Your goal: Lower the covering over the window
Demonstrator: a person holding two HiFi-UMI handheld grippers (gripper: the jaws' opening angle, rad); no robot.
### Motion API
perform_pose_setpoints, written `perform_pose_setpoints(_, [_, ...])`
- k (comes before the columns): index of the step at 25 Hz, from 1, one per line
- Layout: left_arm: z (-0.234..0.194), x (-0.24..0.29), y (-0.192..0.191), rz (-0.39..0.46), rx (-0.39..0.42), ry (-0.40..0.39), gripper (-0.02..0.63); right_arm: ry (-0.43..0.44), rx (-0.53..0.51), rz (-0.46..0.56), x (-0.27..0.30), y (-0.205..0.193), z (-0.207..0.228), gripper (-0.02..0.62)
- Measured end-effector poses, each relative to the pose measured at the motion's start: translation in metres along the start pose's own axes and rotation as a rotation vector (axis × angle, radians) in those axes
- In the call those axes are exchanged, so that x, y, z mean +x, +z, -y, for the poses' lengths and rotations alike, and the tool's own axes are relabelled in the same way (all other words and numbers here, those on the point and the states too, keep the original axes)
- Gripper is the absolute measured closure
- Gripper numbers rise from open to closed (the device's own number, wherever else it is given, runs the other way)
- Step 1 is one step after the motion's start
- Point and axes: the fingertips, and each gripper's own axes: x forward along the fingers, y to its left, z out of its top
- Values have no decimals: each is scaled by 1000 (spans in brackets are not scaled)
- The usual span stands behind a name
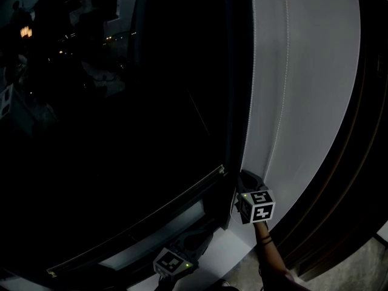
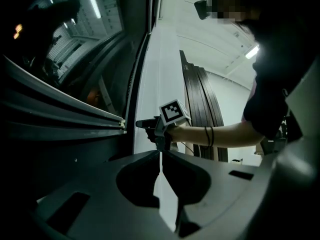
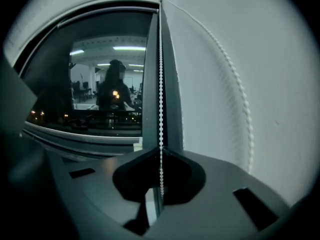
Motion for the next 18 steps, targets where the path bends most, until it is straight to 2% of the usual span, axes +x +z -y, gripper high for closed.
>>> perform_pose_setpoints(5, [-5,1,9,23,-33,22,603,14,56,70,-31,-15,-15,580])
perform_pose_setpoints(9, [-2,10,28,59,-44,-22,573,15,26,103,-52,-18,-29,581])
perform_pose_setpoints(12, [1,19,39,74,-29,-59,552,38,52,109,-64,-21,-41,583])
perform_pose_setpoints(15, [1,27,49,90,-11,-75,548,73,63,46,-69,-42,-61,583])
perform_pose_setpoints(18, [1,30,58,104,8,-64,518,80,64,-57,-79,-90,-79,583])
